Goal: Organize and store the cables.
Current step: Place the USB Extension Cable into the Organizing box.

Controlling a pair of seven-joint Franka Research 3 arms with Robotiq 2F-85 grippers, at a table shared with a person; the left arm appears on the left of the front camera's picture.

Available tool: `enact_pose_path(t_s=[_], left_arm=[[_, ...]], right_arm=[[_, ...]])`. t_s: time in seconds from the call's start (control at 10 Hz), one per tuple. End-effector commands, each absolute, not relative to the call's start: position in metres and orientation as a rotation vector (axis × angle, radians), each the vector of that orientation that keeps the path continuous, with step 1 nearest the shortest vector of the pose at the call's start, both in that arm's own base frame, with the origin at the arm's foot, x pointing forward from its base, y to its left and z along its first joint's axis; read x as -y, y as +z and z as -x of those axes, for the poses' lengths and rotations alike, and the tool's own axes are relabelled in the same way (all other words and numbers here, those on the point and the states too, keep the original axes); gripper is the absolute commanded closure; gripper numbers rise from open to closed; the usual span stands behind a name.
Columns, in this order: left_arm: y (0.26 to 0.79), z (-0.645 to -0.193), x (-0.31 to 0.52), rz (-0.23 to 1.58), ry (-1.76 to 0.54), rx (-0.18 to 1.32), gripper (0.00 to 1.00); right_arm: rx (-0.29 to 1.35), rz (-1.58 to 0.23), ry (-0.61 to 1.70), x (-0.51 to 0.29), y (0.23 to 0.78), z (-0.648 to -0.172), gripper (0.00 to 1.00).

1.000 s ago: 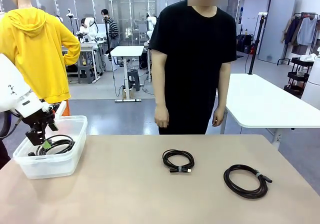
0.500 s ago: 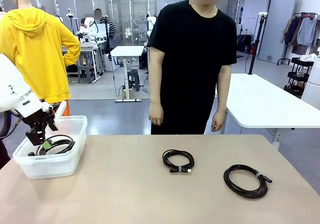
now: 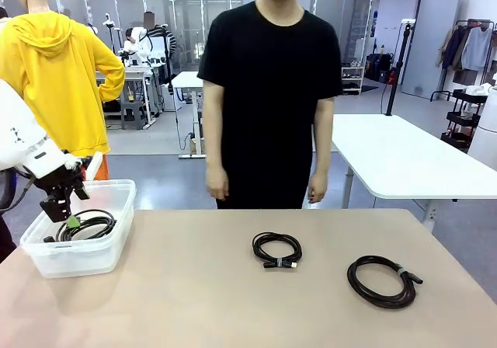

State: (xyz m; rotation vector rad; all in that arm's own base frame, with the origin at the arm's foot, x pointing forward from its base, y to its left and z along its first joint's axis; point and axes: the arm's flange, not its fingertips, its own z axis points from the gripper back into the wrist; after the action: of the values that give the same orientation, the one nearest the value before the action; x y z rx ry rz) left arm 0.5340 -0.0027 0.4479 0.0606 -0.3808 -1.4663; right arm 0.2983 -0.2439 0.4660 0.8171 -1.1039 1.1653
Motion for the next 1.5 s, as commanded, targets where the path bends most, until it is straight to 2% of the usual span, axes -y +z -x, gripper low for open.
enact_pose_path(t_s=[0.0,0.2,0.5,0.7,0.9,1.0,1.4], left_arm=[[0.484,-0.509,0.007,-0.002,-1.352,0.424,0.0],[0.505,-0.479,0.012,0.073,-1.3,0.468,0.0],[0.519,-0.426,0.029,0.338,-1.194,0.603,0.0],[0.508,-0.395,0.029,0.348,-1.148,0.633,0.0],[0.502,-0.396,0.02,0.34,-1.115,0.72,0.0],[0.511,-0.399,0.03,0.361,-1.156,0.627,0.0],[0.511,-0.399,0.03,0.361,-1.156,0.627,0.0]], right_arm=[[1.126,-0.817,1.176,0.243,0.466,-0.298,0.01],[1.126,-0.817,1.176,0.243,0.466,-0.298,0.01],[1.126,-0.817,1.176,0.243,0.466,-0.298,0.01],[1.126,-0.817,1.176,0.243,0.466,-0.298,0.01],[1.126,-0.817,1.176,0.243,0.466,-0.298,0.01],[1.126,-0.817,1.176,0.243,0.466,-0.298,0.01],[1.126,-0.817,1.176,0.243,0.466,-0.298,0.01]])
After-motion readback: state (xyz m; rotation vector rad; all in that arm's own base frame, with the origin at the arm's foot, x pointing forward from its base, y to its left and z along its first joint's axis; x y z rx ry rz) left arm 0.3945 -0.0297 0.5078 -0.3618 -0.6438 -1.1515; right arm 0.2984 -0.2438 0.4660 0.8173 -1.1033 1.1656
